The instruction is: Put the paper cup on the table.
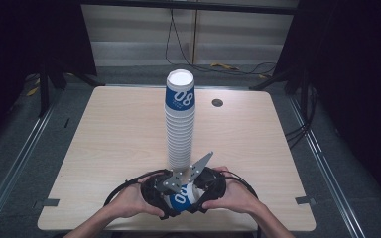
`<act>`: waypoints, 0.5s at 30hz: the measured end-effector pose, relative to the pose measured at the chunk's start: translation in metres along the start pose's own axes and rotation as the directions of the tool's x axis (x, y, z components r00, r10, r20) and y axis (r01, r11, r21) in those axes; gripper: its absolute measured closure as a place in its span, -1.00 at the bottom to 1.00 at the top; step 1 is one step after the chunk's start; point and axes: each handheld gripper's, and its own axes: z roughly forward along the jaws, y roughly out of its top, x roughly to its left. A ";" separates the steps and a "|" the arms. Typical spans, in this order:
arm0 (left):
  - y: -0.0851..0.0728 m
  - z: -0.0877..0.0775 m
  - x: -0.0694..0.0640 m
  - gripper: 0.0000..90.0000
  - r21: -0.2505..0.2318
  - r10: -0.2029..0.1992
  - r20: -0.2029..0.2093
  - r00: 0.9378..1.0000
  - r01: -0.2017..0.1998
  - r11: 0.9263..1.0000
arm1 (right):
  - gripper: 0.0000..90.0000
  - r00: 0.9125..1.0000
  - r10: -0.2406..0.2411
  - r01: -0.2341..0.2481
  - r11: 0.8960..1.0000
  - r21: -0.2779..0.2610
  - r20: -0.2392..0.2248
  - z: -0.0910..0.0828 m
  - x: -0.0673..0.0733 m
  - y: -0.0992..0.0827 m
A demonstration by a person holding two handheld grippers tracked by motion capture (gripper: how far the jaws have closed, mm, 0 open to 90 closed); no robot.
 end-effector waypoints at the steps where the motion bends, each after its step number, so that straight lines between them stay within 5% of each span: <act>1: 0.000 0.000 0.000 -0.52 -0.004 0.003 -0.003 1.000 -0.003 1.000 | -0.41 1.000 0.001 -0.001 1.000 -0.006 -0.006 0.000 0.000 0.000; 15: 0.000 -0.001 -0.003 -0.52 0.019 0.032 -0.023 0.999 -0.031 0.999 | -0.37 1.000 -0.005 0.005 1.000 -0.017 0.008 -0.009 0.001 0.005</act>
